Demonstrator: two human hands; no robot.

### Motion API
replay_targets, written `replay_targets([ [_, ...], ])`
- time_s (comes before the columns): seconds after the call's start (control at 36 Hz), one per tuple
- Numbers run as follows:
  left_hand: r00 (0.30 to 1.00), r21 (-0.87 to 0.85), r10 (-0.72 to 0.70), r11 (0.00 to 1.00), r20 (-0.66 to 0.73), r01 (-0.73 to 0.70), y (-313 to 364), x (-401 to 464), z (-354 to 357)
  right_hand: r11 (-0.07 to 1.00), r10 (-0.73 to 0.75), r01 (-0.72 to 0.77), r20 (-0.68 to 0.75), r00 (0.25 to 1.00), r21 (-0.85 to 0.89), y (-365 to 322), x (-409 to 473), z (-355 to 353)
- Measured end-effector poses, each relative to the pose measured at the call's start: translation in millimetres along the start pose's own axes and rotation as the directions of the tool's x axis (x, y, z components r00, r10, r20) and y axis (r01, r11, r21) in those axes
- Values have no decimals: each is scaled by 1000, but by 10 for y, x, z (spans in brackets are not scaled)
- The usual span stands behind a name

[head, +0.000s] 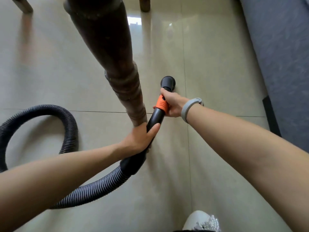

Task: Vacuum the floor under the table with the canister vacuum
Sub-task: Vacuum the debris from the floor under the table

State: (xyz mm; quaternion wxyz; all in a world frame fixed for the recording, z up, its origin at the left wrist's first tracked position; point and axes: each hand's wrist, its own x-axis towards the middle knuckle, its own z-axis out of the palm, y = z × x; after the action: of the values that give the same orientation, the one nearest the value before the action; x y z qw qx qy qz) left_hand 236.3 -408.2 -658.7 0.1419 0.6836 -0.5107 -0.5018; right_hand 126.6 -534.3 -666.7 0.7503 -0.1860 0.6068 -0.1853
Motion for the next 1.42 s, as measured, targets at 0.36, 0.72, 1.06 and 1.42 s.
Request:
replay_targets([
  [0.36, 1000, -68, 10, 998, 1, -10, 435, 610, 419, 974, -218, 225, -179, 959, 23, -234, 262, -460],
  [0.72, 985, 15, -57, 998, -160, 60, 121, 577, 309, 972, -218, 213, -48, 975, -100, -533, 365, -91],
  [1.06, 982, -83, -90, 994, -165, 77, 417, 670, 495, 972, -230, 231, -40, 972, 31, -491, 328, -489],
  [1.42, 994, -68, -33, 997, -104, 26, 232, 617, 405, 946, -305, 319, -164, 938, 62, -570, 330, -428],
])
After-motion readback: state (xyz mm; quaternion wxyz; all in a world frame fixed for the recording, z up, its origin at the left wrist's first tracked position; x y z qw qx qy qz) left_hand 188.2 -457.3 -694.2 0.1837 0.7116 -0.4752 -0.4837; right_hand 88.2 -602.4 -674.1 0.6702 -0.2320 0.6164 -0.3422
